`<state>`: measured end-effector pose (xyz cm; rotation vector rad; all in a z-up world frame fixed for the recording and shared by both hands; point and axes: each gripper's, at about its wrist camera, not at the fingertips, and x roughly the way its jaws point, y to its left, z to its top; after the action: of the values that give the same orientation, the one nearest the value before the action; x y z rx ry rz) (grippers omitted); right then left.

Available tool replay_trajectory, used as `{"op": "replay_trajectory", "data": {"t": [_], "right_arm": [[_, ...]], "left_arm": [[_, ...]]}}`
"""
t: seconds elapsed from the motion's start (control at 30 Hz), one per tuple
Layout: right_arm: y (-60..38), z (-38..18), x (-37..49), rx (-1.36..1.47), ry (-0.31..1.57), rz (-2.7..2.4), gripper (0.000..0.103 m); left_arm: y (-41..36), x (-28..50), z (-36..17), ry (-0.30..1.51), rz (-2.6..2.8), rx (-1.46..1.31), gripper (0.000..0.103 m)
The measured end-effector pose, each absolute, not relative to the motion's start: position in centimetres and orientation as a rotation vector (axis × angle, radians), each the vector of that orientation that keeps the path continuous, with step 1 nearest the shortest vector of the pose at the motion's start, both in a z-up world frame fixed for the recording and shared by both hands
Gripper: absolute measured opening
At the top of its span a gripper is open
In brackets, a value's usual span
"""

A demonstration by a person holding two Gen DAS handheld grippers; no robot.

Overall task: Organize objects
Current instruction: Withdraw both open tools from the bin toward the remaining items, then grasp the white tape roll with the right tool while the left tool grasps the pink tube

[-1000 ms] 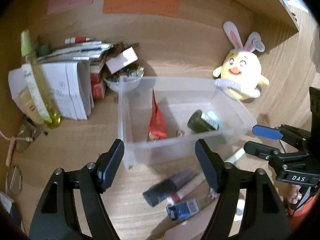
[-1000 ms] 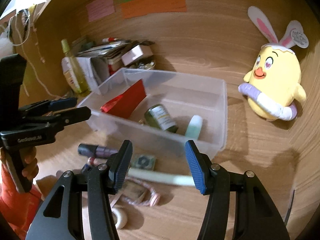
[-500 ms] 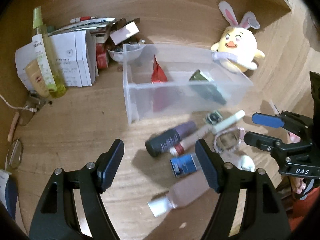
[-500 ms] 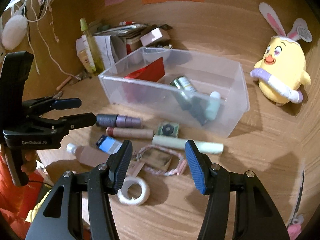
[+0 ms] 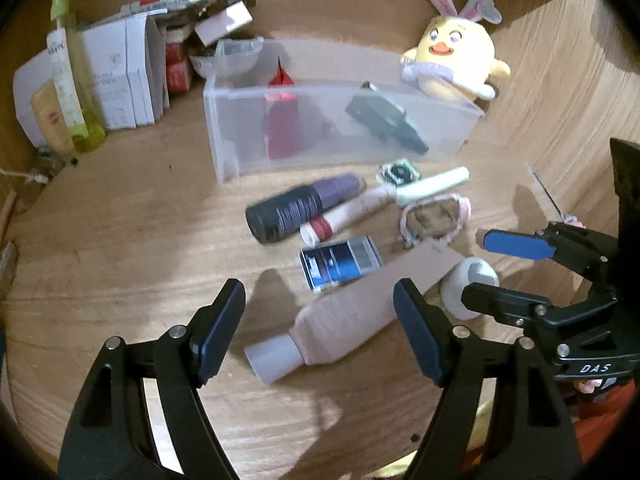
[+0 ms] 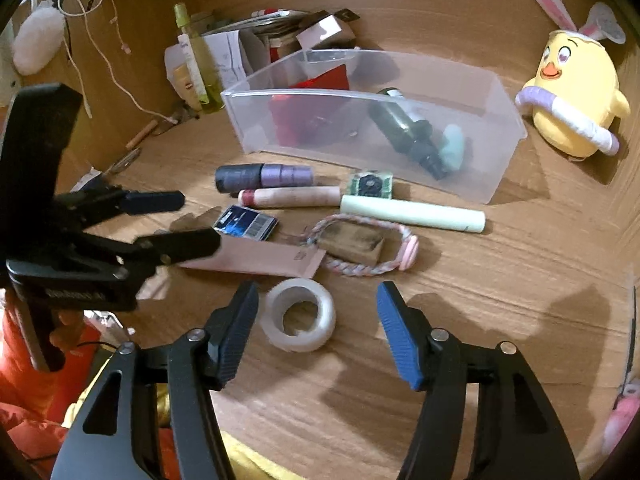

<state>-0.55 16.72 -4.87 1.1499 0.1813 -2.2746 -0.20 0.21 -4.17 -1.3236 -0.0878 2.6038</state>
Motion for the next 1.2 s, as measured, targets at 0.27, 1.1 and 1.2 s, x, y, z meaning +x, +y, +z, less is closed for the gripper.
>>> {"op": "replay_trajectory", "data": {"t": [0.27,1.1,1.2], "right_arm": [[15.7,-5.5,0.3,1.153,0.237,-2.254,0.058],[17.2,-5.1,0.4,1.126,0.177,-2.332,0.036],[17.6,-5.0,0.3,1.118,0.165,-2.341,0.036]], "left_arm": [[0.5,0.4,-4.8,-0.110,2.556,-1.339,0.076],[3.4,0.9,-4.8,0.017,2.452,-1.283,0.019],[3.3,0.9,-4.4,0.010,2.464,-1.270,0.009]]}}
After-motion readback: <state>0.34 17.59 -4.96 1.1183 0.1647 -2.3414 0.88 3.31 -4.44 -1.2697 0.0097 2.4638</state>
